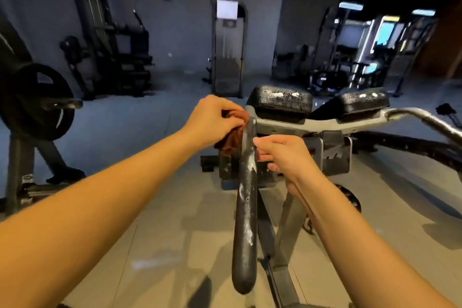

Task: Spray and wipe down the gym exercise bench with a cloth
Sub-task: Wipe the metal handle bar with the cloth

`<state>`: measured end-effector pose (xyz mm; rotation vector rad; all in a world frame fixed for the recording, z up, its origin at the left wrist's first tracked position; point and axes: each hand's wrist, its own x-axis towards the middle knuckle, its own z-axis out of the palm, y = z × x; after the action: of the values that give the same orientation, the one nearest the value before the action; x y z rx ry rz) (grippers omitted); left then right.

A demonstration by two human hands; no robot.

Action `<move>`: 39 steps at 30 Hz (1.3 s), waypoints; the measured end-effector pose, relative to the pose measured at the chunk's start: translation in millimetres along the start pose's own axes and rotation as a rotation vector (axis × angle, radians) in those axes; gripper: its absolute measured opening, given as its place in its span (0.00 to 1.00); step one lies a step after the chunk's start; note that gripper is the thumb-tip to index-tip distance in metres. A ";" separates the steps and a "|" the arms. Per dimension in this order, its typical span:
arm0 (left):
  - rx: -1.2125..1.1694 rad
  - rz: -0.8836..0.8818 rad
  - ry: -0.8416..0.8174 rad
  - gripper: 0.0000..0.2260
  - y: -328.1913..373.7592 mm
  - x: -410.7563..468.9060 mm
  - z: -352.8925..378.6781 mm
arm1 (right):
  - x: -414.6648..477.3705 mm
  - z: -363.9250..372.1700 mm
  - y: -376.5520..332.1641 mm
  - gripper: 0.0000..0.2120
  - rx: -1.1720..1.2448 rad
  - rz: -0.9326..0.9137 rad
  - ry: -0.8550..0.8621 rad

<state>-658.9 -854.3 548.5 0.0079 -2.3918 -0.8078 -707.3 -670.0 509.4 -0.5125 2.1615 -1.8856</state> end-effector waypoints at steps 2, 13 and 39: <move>-0.012 0.053 0.002 0.08 -1.9 -21.4 0.0 | 2.5 1.3 7.5 0.10 0.006 -0.031 0.002; 0.047 0.154 0.063 0.06 7.2 -29.0 8.0 | 9.1 2.4 18.2 0.11 0.058 -0.029 -0.056; -0.004 0.290 -0.099 0.07 24.4 -129.5 -16.6 | 9.3 3.5 13.8 0.06 0.108 0.083 -0.139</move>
<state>-539.8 -818.8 501.7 -0.3801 -2.4077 -0.6880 -715.9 -675.4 495.8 -0.5083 1.9516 -1.8517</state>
